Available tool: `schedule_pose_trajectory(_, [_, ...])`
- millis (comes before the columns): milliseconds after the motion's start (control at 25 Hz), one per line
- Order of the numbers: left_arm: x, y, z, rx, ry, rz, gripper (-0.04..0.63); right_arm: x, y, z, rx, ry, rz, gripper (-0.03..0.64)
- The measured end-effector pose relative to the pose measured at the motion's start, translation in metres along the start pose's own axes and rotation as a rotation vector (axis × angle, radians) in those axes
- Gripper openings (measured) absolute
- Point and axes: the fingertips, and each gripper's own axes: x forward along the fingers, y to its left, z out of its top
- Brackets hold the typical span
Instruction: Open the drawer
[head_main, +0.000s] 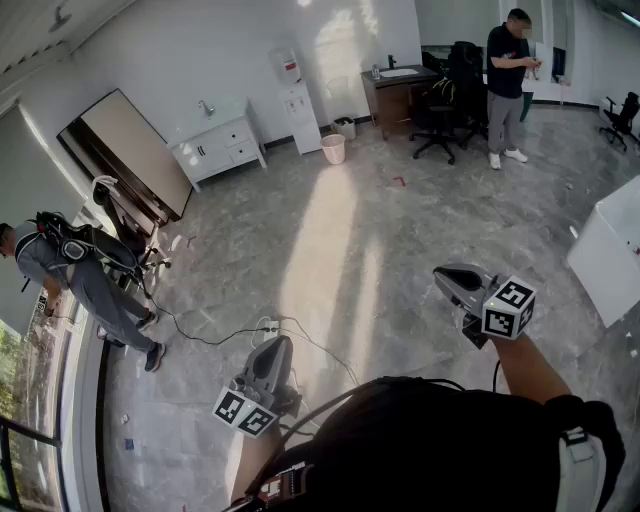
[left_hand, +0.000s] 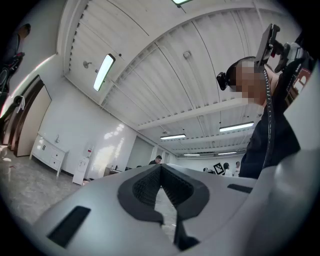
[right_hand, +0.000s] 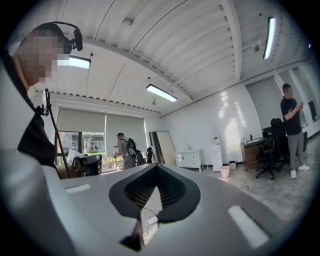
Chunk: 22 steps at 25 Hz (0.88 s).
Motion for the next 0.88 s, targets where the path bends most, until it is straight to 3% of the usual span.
schedule_pose_trajectory(880, [0.011,0.001,-0.007,-0.008,0.007,0.004,0.000,0.005,-0.015,-0.002,0.051,-0.009,0.012,-0.004])
